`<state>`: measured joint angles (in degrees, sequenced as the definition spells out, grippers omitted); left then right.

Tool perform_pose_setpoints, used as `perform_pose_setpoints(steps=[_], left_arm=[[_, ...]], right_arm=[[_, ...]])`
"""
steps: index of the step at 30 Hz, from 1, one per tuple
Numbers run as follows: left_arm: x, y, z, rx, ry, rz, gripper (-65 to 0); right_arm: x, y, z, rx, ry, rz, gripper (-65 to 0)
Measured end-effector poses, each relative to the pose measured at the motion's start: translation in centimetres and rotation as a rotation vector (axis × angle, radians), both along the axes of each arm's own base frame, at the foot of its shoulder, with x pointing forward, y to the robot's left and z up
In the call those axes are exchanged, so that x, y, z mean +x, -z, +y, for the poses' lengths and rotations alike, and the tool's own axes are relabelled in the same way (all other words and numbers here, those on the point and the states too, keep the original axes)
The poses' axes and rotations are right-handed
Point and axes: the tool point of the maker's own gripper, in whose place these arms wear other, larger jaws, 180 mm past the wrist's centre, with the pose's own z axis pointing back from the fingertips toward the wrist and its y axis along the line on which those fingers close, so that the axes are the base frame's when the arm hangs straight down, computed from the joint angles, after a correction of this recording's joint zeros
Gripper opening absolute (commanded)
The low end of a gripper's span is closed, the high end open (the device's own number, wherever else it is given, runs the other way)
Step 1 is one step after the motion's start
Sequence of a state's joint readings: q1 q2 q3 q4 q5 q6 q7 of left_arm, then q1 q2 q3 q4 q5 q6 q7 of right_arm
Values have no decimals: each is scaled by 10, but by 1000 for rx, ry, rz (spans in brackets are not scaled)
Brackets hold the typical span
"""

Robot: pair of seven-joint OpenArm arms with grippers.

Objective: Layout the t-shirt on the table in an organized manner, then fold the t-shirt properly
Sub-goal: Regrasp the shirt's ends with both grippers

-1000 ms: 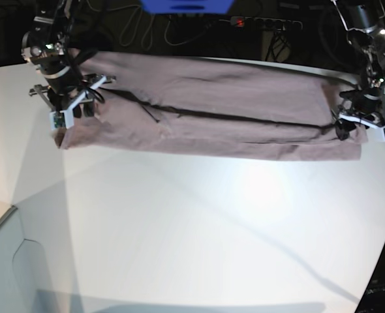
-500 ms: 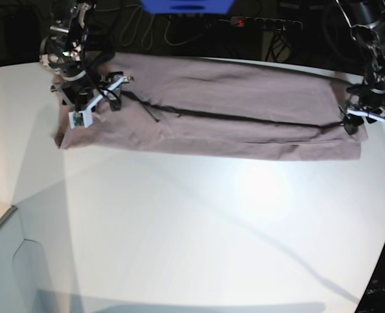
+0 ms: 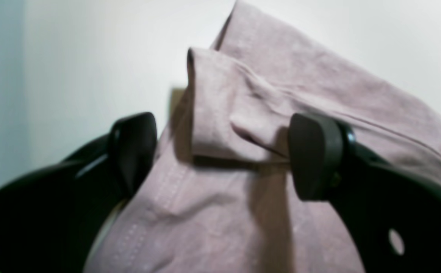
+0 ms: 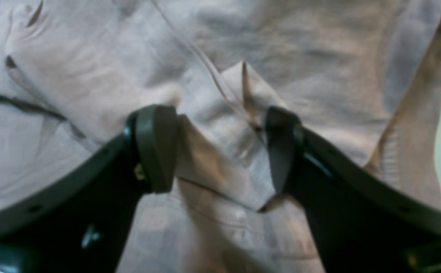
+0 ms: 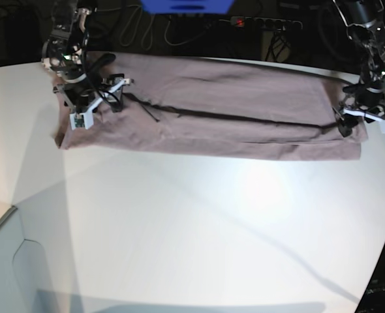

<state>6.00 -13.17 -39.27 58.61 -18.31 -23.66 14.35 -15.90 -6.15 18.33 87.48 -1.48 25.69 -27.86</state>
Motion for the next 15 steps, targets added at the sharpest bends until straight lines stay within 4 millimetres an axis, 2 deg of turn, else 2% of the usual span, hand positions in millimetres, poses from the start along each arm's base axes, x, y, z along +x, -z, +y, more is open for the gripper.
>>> perform_pose_setpoints(steps=[10, 12, 15], left_arm=[[1, 1, -4, -7, -3, -11, -133], [1, 1, -4, -7, -2, -10, -194], [0, 2, -5, -13, -2, -3, -323]], right_arm=[[1, -1, -4, -12, -8, -1, -274], [1, -1, -5, -13, -6, -1, -274], [1, -1, -5, -13, -6, 0, -274]])
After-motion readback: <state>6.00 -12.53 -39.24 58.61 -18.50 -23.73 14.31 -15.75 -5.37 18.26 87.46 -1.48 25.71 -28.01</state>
